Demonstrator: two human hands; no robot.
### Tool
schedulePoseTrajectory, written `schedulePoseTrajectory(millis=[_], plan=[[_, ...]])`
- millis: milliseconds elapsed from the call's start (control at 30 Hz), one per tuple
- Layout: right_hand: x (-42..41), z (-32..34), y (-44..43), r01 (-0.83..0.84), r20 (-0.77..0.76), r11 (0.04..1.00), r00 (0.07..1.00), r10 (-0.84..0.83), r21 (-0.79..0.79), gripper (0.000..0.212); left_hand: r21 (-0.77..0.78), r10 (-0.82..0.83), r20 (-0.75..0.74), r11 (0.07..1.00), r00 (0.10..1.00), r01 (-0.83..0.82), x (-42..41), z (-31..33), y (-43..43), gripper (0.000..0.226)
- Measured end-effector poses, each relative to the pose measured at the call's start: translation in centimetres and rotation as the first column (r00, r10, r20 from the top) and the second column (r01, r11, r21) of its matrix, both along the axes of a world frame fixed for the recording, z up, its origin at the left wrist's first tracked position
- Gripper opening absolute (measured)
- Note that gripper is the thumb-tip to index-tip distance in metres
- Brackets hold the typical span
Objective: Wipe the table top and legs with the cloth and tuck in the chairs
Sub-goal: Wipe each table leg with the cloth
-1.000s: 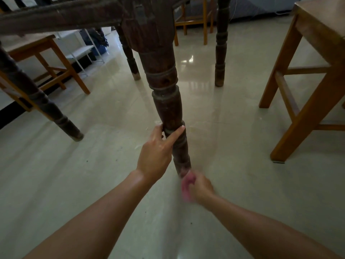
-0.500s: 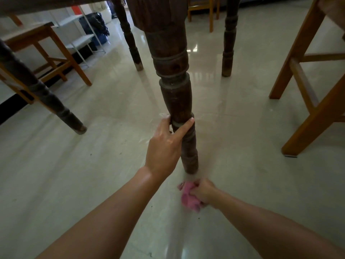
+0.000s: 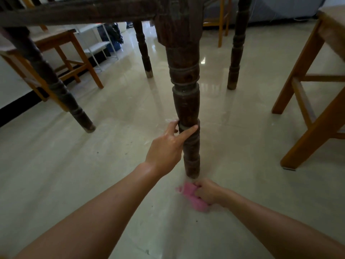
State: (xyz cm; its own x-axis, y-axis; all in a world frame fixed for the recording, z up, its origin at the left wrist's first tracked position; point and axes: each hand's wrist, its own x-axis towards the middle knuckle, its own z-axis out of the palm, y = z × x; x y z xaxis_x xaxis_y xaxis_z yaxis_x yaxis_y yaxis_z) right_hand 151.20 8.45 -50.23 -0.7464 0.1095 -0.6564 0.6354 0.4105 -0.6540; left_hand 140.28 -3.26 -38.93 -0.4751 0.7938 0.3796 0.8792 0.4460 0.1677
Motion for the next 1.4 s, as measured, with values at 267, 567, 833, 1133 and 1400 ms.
schedulePoseTrajectory(millis=[267, 567, 833, 1133, 1400], plan=[[0.4, 13.4, 1.3, -0.060, -0.534, 0.987, 0.836, 0.131, 0.148, 0.033, -0.006, 0.092, 0.708, 0.992, 0.700, -0.124, 1.6, 4.4, -2.5, 0.042], [0.2, 21.5, 1.7, 0.229, -0.808, 0.974, 0.574, -0.133, 0.002, 0.023, 0.127, -0.076, 0.910, 0.987, 0.409, -0.099, 1.2, 10.0, -3.2, 0.026], [-2.0, 27.5, 2.6, 0.278, -0.862, 0.942, 0.506, 0.024, 0.189, 0.018, 0.362, -0.095, 0.674, 0.907, 0.733, -0.215, 0.8, 15.7, -2.3, 0.007], [-3.3, 29.5, 4.5, 0.452, -0.889, 0.886, 0.441, -0.120, 0.105, 0.014, 0.664, 0.089, 0.404, 0.656, 0.910, -0.359, 0.5, 13.8, 1.7, 0.013], [-3.6, 28.8, 4.6, 0.321, -0.812, 0.944, 0.569, -0.127, 0.078, 0.056, 0.532, 0.007, 0.589, 0.750, 0.808, -0.394, 0.7, 9.5, -1.8, 0.005]])
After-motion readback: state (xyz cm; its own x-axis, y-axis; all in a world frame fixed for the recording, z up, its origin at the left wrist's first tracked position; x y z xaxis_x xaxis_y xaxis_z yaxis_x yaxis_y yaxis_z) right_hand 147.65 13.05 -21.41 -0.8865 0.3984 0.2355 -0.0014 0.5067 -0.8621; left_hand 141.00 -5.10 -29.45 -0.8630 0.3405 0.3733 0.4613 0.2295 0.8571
